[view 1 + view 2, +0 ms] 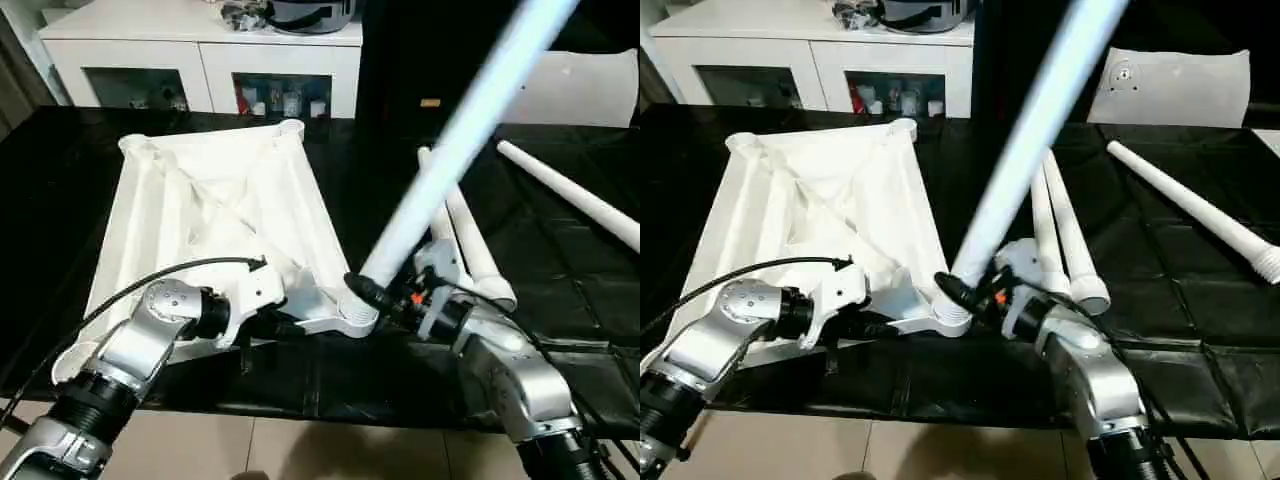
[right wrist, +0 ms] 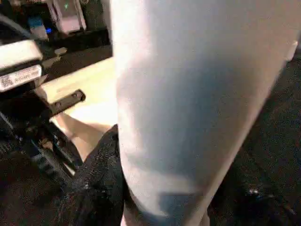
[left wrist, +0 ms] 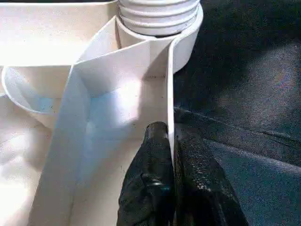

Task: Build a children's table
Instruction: Insert table leg to table base

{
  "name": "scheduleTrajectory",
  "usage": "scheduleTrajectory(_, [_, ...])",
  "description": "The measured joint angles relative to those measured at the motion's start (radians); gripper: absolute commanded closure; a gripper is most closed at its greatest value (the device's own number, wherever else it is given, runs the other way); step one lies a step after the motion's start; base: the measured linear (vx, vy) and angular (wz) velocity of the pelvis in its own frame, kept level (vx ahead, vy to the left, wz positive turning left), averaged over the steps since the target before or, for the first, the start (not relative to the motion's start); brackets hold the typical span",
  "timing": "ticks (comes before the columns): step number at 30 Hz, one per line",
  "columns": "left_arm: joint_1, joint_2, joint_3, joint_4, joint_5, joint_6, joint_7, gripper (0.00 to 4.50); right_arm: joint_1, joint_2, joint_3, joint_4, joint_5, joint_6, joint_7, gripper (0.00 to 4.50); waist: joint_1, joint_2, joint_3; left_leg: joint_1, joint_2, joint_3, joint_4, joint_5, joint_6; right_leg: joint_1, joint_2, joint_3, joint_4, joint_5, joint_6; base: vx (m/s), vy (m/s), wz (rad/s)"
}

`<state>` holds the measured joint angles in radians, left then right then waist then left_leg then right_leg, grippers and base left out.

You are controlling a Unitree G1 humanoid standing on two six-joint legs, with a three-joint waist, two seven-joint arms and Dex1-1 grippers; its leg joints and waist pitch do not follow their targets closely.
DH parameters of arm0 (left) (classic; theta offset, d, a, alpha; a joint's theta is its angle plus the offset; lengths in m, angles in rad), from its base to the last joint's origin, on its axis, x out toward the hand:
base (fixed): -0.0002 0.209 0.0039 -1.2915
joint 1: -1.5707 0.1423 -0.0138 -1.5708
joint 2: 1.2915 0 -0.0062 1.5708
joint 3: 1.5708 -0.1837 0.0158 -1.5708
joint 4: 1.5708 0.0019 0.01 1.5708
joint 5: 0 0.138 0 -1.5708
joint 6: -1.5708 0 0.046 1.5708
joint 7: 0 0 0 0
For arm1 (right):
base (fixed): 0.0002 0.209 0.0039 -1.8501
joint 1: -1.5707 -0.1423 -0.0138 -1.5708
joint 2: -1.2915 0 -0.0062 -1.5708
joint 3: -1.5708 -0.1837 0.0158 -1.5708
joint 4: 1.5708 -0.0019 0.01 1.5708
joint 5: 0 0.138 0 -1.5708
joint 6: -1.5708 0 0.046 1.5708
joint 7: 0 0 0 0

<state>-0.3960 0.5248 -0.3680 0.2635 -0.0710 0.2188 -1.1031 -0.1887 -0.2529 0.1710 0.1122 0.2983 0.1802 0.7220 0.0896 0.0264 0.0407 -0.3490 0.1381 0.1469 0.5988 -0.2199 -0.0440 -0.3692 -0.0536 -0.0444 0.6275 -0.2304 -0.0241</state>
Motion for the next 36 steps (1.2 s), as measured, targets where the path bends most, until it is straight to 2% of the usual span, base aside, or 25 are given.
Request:
scheduleTrajectory(3, [0.0,0.006,0.0,0.004,0.003,-0.004,-0.003,4.5,-0.012,-0.021,0.036,-0.002,-0.05,-0.022,0.013,2.6,-0.005,-0.004,-0.001,0.002,0.0,0.0,0.0,0.0,0.0,0.001,0.0,0.0,0.0,0.0,0.0,0.0,0.0,0.0])
scheduleTrajectory(8, [-0.003,0.016,-0.001,0.01,0.009,-0.015,-0.015,4.5,-0.043,-0.033,0.05,0.03,-0.058,-0.035,0.058,2.6,-0.012,-0.01,-0.003,0.002,0.0,0.0,0.0,0.0,0.0,0.002,0.0,0.0,0.0,0.0,0.0,0.0,0.0,0.0])
scheduleTrajectory(13, [-0.01,0.027,-0.002,0.017,0.015,-0.027,-0.045,4.5,-0.055,-0.04,0.053,0.049,-0.056,-0.04,0.111,2.6,-0.01,-0.021,-0.007,0.002,0.002,0.0,-0.003,0.0,0.0,0.001,0.001,-0.001,0.0,-0.001,0.001,0.0,0.0,0.0])
scheduleTrajectory(16, [-0.029,0.046,-0.017,0.036,0.025,-0.049,-0.093,4.5,-0.068,-0.049,0.06,0.065,-0.053,-0.043,0.184,2.6,-0.002,-0.026,-0.01,0.002,0.002,0.0,-0.004,0.0,0.0,0.002,0.001,-0.002,-0.002,-0.001,0.001,0.0,0.0,0.0])
scheduleTrajectory(23, [-0.081,0.068,-0.053,0.086,0.052,-0.083,-0.169,4.5,-0.15,-0.064,0.111,0.145,-0.061,-0.052,0.313,2.6,0.001,-0.031,-0.014,0.004,0.002,0.0,-0.004,0.0,0.0,0.004,0.001,-0.002,-0.003,-0.001,0.001,0.0,0.0,0.0])
scheduleTrajectory(28, [-0.109,0.071,-0.065,0.131,0.069,-0.118,-0.195,4.5,-0.172,-0.054,0.114,0.176,-0.075,-0.054,0.357,2.61,0.002,-0.036,-0.017,0.007,0.002,0.001,-0.007,0.0,-0.001,0.006,0.001,-0.002,-0.006,-0.001,0.0,0.0,0.0,0.0])
scheduleTrajectory(36, [-0.118,0.079,-0.067,0.156,0.082,-0.14,-0.202,4.5,-0.177,-0.033,0.122,0.199,-0.079,-0.077,0.363,2.61,0.0,-0.036,-0.017,0.018,0.002,0.003,-0.02,0.002,-0.004,0.014,0.001,-0.002,-0.012,-0.002,0.001,0.0,0.0,0.0])
